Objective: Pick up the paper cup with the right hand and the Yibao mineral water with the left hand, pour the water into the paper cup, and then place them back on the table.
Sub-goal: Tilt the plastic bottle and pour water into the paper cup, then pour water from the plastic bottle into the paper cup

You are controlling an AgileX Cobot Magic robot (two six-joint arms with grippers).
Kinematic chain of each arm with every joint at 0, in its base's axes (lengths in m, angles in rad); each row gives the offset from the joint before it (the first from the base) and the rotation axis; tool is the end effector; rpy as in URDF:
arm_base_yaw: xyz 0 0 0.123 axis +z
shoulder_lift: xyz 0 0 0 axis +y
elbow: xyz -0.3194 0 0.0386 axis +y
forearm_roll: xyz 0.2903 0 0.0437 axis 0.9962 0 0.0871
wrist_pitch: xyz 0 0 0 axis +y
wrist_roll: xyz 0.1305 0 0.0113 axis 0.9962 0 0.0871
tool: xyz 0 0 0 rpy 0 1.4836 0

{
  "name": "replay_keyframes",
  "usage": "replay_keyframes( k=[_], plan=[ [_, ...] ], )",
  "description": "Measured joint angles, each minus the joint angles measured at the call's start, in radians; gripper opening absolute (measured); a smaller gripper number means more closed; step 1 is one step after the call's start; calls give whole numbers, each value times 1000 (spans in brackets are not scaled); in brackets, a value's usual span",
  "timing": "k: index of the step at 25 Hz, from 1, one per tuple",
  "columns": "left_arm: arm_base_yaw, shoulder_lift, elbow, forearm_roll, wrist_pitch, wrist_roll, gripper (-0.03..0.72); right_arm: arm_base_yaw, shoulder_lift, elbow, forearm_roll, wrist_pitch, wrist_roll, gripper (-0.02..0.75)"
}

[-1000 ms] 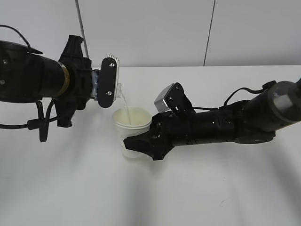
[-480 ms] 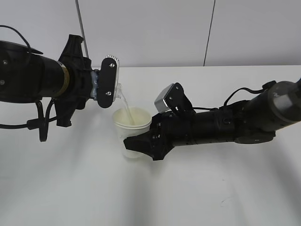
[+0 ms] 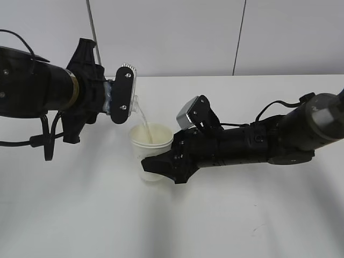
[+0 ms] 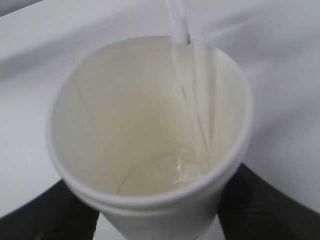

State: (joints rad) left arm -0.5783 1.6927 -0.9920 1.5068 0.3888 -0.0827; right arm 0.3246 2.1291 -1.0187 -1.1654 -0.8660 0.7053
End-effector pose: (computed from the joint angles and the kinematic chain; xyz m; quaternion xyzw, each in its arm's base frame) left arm 0.3826 -0.1904 0.2092 0.6903 0.5475 0.3370 0.3319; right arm 0.3953 0.2297 0.0807 -0.4134 0.7263 0.3430 0.4290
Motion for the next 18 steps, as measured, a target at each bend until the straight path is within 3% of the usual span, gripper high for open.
replay_keyframes(
  k=[18],
  plan=[
    [0,0,0,12,22,0,372,0,0,0,0,0,3,507]
  ],
)
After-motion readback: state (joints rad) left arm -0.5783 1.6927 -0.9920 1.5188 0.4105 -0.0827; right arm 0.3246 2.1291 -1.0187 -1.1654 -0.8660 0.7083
